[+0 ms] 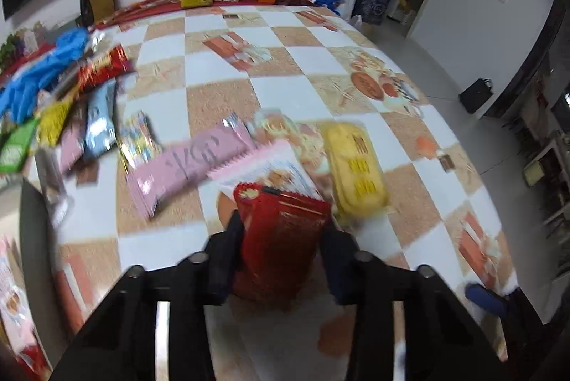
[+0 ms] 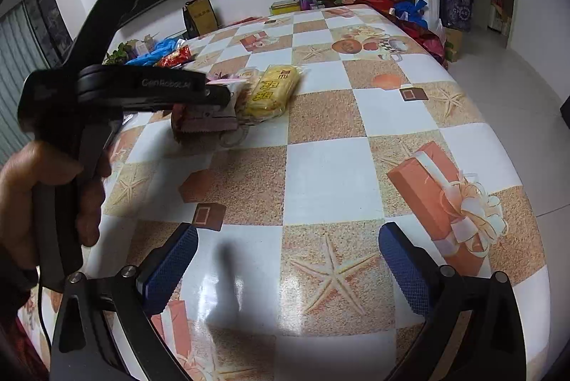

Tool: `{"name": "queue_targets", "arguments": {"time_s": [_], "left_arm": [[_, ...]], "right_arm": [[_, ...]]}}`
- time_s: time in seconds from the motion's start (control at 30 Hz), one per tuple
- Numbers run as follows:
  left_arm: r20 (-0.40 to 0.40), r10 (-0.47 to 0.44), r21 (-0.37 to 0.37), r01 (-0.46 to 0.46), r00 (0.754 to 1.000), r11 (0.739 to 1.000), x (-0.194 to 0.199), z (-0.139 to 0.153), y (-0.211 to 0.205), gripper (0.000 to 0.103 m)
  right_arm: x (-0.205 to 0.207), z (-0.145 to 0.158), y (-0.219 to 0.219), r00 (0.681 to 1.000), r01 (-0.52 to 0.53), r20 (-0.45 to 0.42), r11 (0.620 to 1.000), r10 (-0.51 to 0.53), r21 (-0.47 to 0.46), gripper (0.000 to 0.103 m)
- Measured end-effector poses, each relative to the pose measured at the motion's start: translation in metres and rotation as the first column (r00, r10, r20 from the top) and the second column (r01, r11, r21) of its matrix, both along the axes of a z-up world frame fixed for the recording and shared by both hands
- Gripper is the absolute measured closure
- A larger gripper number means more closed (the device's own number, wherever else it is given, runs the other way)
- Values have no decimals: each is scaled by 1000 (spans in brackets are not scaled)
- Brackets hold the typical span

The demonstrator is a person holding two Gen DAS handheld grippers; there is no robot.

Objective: Organize snacks
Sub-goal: 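Grasp another red packet with the left tool while the right tool moves to the table, then grasp another Crispy Cranberry packet with the right tool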

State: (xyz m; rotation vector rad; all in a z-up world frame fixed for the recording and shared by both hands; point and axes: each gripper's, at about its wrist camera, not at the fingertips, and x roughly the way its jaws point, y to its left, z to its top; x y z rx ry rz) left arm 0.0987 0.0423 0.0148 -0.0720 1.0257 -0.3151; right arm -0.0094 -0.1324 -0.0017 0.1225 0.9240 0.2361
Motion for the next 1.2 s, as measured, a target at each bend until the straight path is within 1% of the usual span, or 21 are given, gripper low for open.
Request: {"name": "queue_targets", "arguments": {"time_s": [0.03,0.1,0.13,0.2,0.3,0.33,0.43,0.47,0.53,0.57,0.63,0.67,0.7,0.73,0.77,0.8,0.83,0.9,1.03,1.17,1.2], "left_arm": [[-17,2,12,-2,1000,1000,-8,-4,0,70],[23,3,53,-4,1000,999,-34,-5,-1,70],[20,5,42,-6,1000,999,-44,-6,0,70],[26,27,-17,-26,999,1000,-68,-5,8,71],[18,70,-68,-69,997,995,-98,-2,21,71],[12,86,-74,-85,996,994,-109,-2,26,71],[17,115,-14,-114,993,993,-134,-5,33,71],[41,115,19,-116,993,993,-145,-5,32,71],[66,104,63,-108,992,992,-156,-4,30,70],[80,101,79,-108,992,991,-161,-5,29,70],[112,96,94,-107,989,990,-165,-7,27,69],[124,96,96,-109,988,989,-166,-8,27,69],[128,97,92,-110,987,990,-164,-8,28,69],[127,99,83,-110,987,991,-163,-8,30,69],[128,101,65,-110,987,992,-163,-8,32,69],[126,104,52,-111,987,992,-163,-8,35,69],[124,106,42,-112,987,993,-163,-9,36,69],[125,106,48,-113,986,992,-164,-8,35,68],[128,105,63,-114,986,992,-165,-8,32,68],[126,107,54,-115,986,992,-165,-8,33,68],[126,108,53,-115,986,992,-165,-8,33,68]], "right_arm": [[0,0,0,1000,0,0,1000,0,4,1],[0,0,0,1000,1,1,1000,-1,8,1],[0,0,0,1000,1,1,1000,-1,9,1],[0,0,0,1000,0,1,1000,0,8,1],[0,0,-1,1000,0,1,1000,0,3,1],[0,0,0,1000,0,0,1000,0,0,1],[0,0,1,1000,-1,-1,1000,1,-13,1],[0,0,1,1000,-1,-2,1000,1,-17,1],[1,0,1,1000,2,-3,1000,-2,-13,1],[2,1,-1,1000,0,-11,1000,1,3,1],[9,7,-3,998,-19,-61,993,26,120,1],[14,13,-1,997,-27,-69,987,38,157,1],[18,20,4,997,-36,-57,986,46,165,1],[23,27,11,998,-51,-37,986,58,158,1],[33,38,24,997,-79,0,988,80,129,1],[39,43,33,995,-98,20,989,97,109,3],[47,47,44,992,-120,40,989,117,85,13],[69,49,70,987,-159,38,987,158,16,21],[106,34,106,982,-188,-17,980,187,-65,21],[123,-2,128,974,-217,-110,958,199,-188,22],[118,-2,132,977,-214,-58,949,206,-229,33]]}}
